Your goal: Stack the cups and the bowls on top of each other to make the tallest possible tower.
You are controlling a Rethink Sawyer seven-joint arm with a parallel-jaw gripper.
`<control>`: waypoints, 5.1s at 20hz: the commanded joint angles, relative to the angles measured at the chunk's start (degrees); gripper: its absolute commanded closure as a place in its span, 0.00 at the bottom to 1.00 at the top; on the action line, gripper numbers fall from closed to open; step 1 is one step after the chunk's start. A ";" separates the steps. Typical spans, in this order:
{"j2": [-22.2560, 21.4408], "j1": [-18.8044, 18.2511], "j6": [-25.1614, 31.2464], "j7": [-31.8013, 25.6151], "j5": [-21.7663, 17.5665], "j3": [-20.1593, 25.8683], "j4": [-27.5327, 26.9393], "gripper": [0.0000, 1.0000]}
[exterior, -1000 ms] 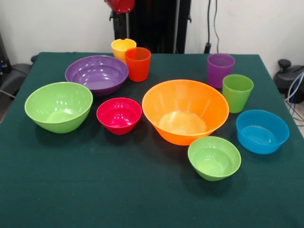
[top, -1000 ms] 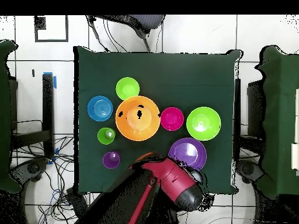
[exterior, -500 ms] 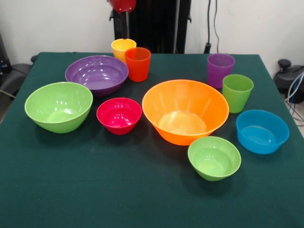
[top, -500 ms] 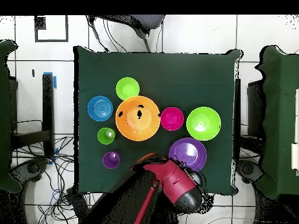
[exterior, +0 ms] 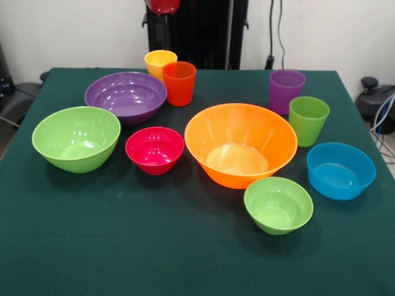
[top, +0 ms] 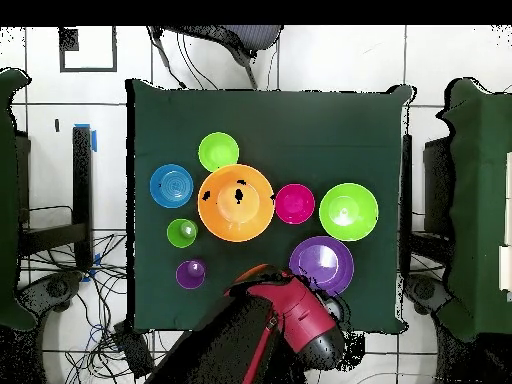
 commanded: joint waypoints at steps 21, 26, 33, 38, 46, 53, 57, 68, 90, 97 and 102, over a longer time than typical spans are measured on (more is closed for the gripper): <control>1.00 -4.85 9.74 -11.89 6.07 14.80 2.15 0.00; 1.14 -5.79 12.64 -12.80 5.21 16.06 2.66 0.00; 0.78 -5.48 14.04 -11.87 2.93 16.22 3.46 0.00; 1.52 -4.74 14.64 -10.93 2.02 16.07 3.63 0.00; 4.53 -2.37 13.04 -7.67 0.58 14.70 3.72 0.00; 5.40 -1.43 12.53 -6.71 0.54 14.00 3.80 0.00; 5.84 -1.86 13.91 -8.00 0.69 14.27 4.20 0.00; 9.36 -0.43 17.06 -7.95 -0.85 12.63 2.87 0.00; 11.22 1.74 14.76 -5.59 -3.01 9.72 1.85 0.00; 9.28 3.47 12.06 -3.62 -2.81 9.33 2.23 0.00; 7.79 5.30 9.28 -1.59 -3.02 8.03 2.24 0.00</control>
